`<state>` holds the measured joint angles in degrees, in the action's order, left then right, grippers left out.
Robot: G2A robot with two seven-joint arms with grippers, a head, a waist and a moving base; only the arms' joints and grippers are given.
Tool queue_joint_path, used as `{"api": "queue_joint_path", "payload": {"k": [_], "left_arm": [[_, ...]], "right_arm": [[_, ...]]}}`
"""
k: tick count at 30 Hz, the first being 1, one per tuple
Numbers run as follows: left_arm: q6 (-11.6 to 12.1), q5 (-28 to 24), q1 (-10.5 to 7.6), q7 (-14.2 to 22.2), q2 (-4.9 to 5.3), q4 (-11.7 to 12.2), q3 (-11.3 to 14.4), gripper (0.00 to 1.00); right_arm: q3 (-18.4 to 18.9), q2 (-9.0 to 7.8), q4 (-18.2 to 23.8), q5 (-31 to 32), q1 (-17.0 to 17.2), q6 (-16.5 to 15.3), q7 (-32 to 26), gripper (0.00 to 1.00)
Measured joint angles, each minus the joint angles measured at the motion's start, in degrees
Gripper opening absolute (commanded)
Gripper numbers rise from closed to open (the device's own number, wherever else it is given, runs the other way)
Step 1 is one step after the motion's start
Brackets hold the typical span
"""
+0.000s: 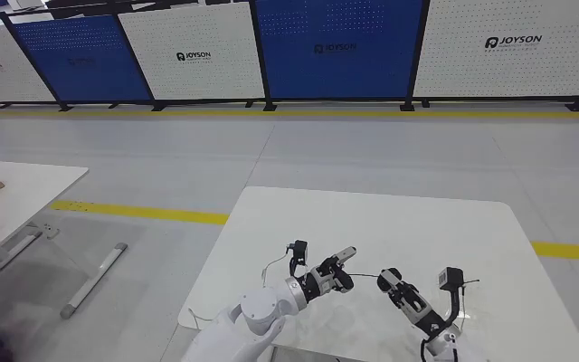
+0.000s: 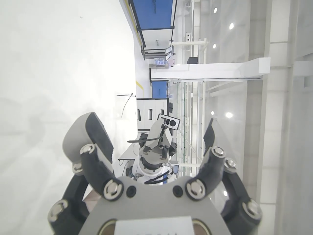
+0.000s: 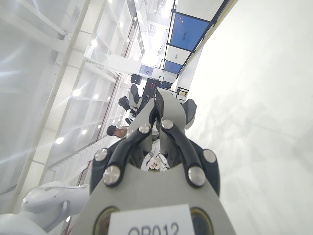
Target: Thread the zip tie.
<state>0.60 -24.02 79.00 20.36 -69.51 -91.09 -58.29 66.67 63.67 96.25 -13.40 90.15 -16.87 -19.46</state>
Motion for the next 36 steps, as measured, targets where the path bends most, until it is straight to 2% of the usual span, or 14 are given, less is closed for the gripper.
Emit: {"api": "queue_joint_path", "payload": {"k": [7, 10, 13, 20, 23, 26, 28, 29, 32, 36], "left_arm": [[0.62, 1.45, 0.27, 0.48, 0.04, -0.28, 0.7, 1.0], [1.51, 0.3, 0.68, 1.31, 0.07, -0.54, 0.57, 1.0], [3.26, -2.4, 1.27, -0.01, -0.15, -0.99, 0.46, 1.0], [3.21, -2.22, 1.27, -0.04, -0.15, -0.98, 0.52, 1.0], [3.15, -1.11, 1.11, -0.05, -0.17, -1.02, 0.99, 1.0], [4.28, 1.22, 0.89, -1.12, -0.26, -1.12, 1.69, 0.98], [4.51, 1.87, 0.7, -2.29, -0.4, -1.09, 2.16, 0.54], [4.49, 1.91, 0.58, -2.57, -0.46, -1.05, 2.32, 0.44], [4.3, 1.96, 0.23, -2.76, -0.54, -0.84, 2.56, 0.29], [4.23, 2.95, 0.17, -2.63, -0.49, -0.75, 2.59, 0.26]], "right_arm": [[-0.03, 0.13, 0.14, -0.65, 0.03, 0.11, 0.61, 0.0], [-0.26, 0.37, 0.04, -0.89, -0.18, 0.25, 1.51, 0.0], [-0.83, 0.57, -0.26, 0.25, -0.58, 0.98, 2.28, 0.0], [-0.84, 0.57, -0.26, 0.26, -0.59, 1.01, 2.29, 0.0], [-0.84, 0.57, -0.26, 0.26, -0.59, 1.01, 2.29, 0.0], [-0.84, 0.57, -0.26, 0.26, -0.59, 1.01, 2.29, 0.0], [-0.84, 0.57, -0.26, 0.26, -0.59, 1.01, 2.29, 0.0], [-0.84, 0.57, -0.26, 0.26, -0.59, 1.01, 2.29, 0.0], [-0.84, 0.57, -0.26, 0.26, -0.59, 1.01, 2.29, 0.0], [-0.84, 0.57, -0.26, 0.26, -0.59, 1.01, 2.29, 0.0]]}}
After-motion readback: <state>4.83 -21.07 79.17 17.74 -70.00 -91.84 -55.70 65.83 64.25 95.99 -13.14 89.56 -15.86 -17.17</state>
